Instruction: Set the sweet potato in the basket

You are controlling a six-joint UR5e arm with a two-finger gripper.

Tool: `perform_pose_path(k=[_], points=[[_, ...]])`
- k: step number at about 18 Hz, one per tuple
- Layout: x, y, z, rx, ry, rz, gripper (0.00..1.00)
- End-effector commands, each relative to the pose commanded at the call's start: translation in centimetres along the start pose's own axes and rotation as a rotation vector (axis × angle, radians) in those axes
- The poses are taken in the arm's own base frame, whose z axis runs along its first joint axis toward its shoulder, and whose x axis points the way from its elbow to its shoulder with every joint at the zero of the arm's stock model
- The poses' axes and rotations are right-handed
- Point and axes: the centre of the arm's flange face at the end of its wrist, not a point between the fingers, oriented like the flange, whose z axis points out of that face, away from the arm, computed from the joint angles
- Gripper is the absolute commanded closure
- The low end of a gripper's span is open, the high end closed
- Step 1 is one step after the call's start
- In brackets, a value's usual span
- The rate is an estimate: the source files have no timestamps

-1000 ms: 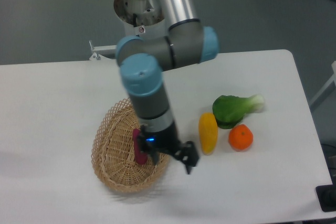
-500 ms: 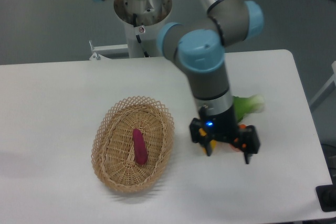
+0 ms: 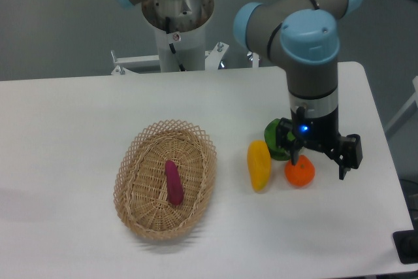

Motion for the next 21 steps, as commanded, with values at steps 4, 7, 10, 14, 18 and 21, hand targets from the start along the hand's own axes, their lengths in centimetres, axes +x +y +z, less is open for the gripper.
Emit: perform_pose_path(k=[4,7,10,14,18,21], points=[[0.0,0.2,0.1,-0.004,0.013,0.008,0.0],[-0.1,0.55,0.16,-0.003,0.017,0.003,0.0],[-0.3,0.69,-0.09,-0.002,0.011,0.0,0.0],[-0.29,0.69,-0.3,-0.001,0.008,0.001,0.0],[-0.29,0.71,-0.41,-0.001,0.006,0.001,0.0],[-0.25,0.71,-0.36,0.0,0.007,0.001,0.0]])
